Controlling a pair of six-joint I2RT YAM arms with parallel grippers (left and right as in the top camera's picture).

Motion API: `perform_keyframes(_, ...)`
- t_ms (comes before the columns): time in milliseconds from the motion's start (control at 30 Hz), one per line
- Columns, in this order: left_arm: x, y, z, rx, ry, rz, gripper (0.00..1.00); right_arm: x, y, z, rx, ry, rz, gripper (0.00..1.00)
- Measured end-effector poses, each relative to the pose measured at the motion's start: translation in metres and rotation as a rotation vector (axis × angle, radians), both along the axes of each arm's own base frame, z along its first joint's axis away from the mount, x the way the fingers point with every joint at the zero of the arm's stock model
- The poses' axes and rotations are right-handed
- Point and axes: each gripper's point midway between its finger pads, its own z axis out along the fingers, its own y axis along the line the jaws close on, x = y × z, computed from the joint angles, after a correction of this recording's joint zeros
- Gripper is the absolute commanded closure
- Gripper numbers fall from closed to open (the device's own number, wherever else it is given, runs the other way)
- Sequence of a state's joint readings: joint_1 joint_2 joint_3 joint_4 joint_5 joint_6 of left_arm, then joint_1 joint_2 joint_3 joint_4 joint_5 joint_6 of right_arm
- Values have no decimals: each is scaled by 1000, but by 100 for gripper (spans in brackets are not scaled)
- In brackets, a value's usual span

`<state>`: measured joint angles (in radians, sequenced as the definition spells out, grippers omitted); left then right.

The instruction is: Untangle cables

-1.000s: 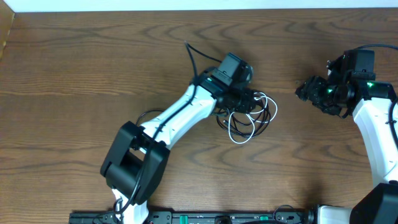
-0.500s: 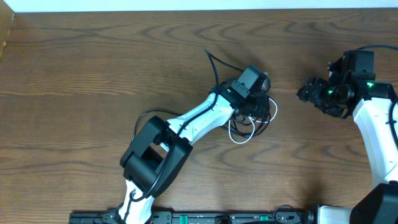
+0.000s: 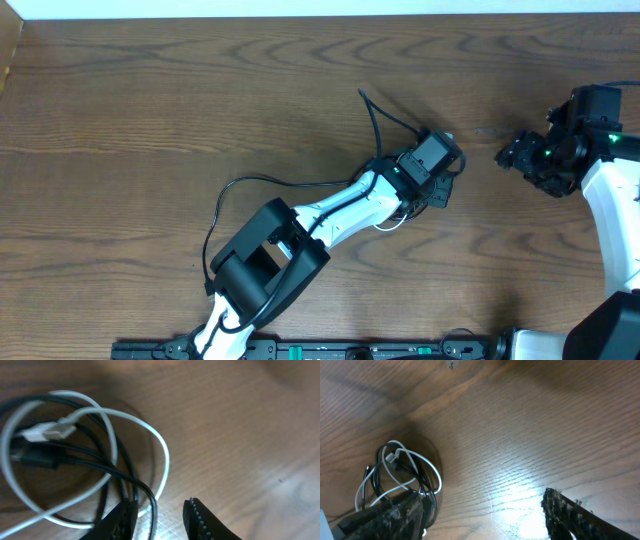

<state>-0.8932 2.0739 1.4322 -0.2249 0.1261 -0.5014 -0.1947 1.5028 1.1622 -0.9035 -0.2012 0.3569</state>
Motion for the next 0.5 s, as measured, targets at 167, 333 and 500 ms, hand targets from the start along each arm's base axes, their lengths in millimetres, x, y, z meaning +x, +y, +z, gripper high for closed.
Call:
perform_keyframes(167,7,3,-11,37,-36,29,65,-2,-3,0,0,6,-8,27)
perform_keyframes(333,6,3,-36,75,-26,32,66,-3,-2,-1,1,12,-5,27)
perform_keyframes(500,-2,-4,-36,71,-28,15,92,-3,-3,-1,-1,11,0,27)
